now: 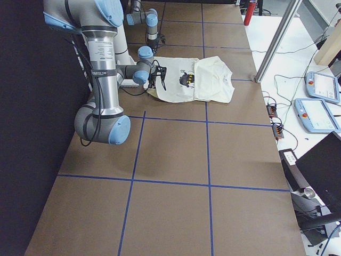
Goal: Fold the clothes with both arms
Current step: 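Move both grippers to the hem corners nearest the robot and grasp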
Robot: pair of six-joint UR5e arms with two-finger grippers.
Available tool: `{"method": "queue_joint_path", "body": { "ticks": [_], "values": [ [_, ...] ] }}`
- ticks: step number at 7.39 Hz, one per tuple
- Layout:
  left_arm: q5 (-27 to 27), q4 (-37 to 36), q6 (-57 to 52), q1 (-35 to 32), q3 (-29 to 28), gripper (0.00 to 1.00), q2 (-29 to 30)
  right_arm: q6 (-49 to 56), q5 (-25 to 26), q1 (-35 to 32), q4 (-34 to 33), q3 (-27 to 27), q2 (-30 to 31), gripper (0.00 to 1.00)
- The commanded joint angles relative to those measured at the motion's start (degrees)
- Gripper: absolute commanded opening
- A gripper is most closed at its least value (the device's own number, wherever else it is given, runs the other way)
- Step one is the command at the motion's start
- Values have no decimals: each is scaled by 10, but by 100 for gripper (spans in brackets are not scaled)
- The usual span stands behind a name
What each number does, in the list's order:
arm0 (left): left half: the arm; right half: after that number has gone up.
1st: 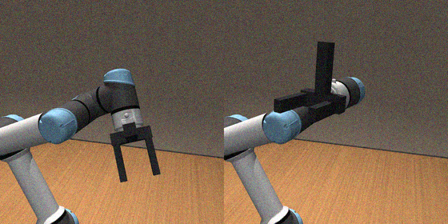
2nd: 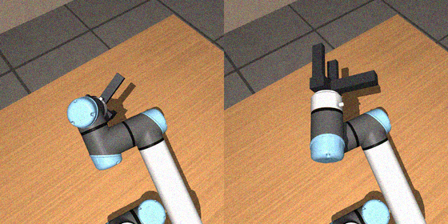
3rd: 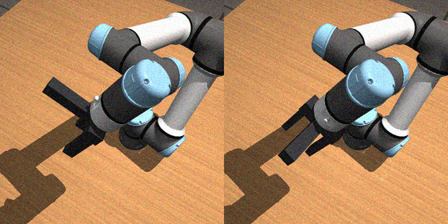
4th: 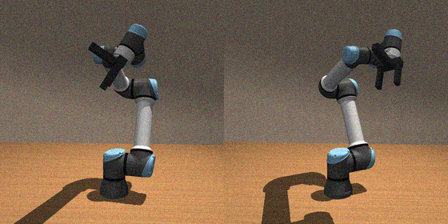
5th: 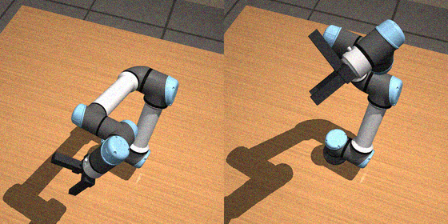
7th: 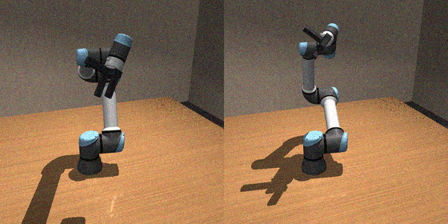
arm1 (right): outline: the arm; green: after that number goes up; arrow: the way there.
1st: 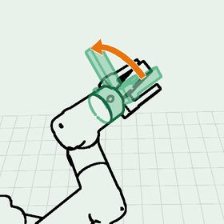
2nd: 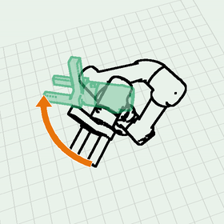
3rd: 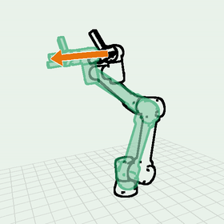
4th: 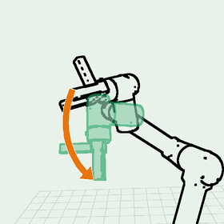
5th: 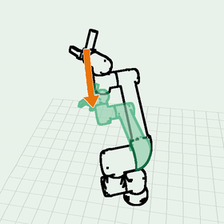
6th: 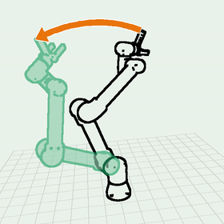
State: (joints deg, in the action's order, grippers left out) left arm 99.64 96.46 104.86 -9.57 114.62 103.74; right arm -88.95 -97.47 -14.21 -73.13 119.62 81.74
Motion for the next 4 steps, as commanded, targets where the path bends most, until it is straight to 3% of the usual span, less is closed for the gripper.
{"method": "queue_joint_path", "body": {
  "ticks": [1,2,4],
  "values": [
    [2,0,-2,0,9,0,2,0,-1,-2,0,0,0,0],
    [3,-7,-3,-2,35,0,-1,0,-7,-4,0,3,0,0],
    [3,-98,-12,-1,121,0,-2,0,-73,-31,-1,44,11,0]
  ]
}}
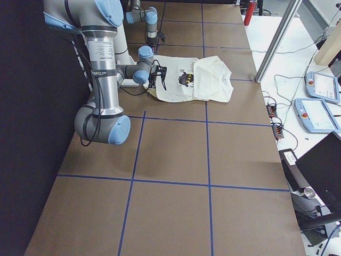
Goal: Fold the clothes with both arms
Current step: 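Move both grippers to the hem corners nearest the robot and grasp, then lift the hem with both grippers and fold it away from the robot over the collar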
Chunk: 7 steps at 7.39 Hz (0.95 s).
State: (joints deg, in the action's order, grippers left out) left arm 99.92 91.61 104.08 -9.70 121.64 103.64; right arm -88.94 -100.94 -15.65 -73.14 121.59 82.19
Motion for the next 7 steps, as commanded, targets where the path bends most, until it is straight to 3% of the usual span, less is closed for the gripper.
{"method": "queue_joint_path", "body": {
  "ticks": [1,3,4,7],
  "values": [
    [0,-62,-17,2,82,0,-1,-1,-87,-30,-8,53,23,0],
    [-2,-87,-31,52,127,0,0,-4,-127,-30,-5,133,106,0],
    [-2,-97,-34,79,158,0,0,-9,-135,-15,-5,152,119,0],
    [-2,-122,-87,80,172,0,4,-7,-146,-8,-3,157,126,0]
  ]
}}
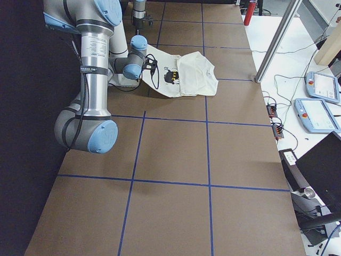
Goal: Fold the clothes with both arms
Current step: 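Lift the hem with both grippers and fold it away from the robot over the collar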
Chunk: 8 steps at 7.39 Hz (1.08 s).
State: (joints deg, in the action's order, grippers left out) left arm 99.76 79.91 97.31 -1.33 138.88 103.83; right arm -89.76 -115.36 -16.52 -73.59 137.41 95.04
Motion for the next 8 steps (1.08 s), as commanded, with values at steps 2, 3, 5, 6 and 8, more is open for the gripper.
{"method": "queue_joint_path", "body": {
  "ticks": [2,3,5,6,8],
  "values": [
    [2,-4,-49,-86,3,0,5,31,-9,-74,4,-73,-95,0],
    [3,-3,-84,-126,-9,0,8,47,-28,-122,4,-119,-141,0],
    [12,0,-139,-184,-54,0,15,80,-57,-211,4,-164,-167,0],
    [13,2,-142,-218,-69,0,24,105,-58,-244,4,-183,-171,0],
    [29,2,-157,-287,-128,0,59,128,-58,-279,4,-248,-228,0]
  ]
}}
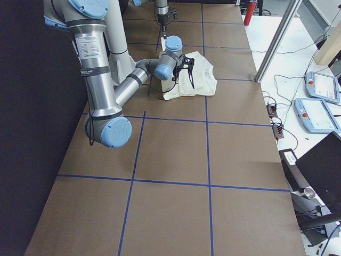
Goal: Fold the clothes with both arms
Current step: 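Lift the hem with both grippers and fold it away from the robot over the collar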
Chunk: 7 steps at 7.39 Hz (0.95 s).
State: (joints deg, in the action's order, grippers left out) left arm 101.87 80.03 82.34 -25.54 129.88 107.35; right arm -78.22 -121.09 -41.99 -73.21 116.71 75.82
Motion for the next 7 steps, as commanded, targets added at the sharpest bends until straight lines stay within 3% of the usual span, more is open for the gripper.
{"method": "queue_joint_path", "body": {
  "ticks": [1,3,5,7],
  "values": [
    [8,2,-8,-73,-78,0,50,11,1,-29,-1,-80,-77,0],
    [8,44,-46,-127,-163,0,81,14,2,-45,0,-139,-123,0],
    [7,148,-54,-156,-268,0,81,14,2,-74,0,-242,-192,0],
    [6,217,-60,-172,-333,0,85,15,1,-80,1,-311,-229,0]
  ]
}}
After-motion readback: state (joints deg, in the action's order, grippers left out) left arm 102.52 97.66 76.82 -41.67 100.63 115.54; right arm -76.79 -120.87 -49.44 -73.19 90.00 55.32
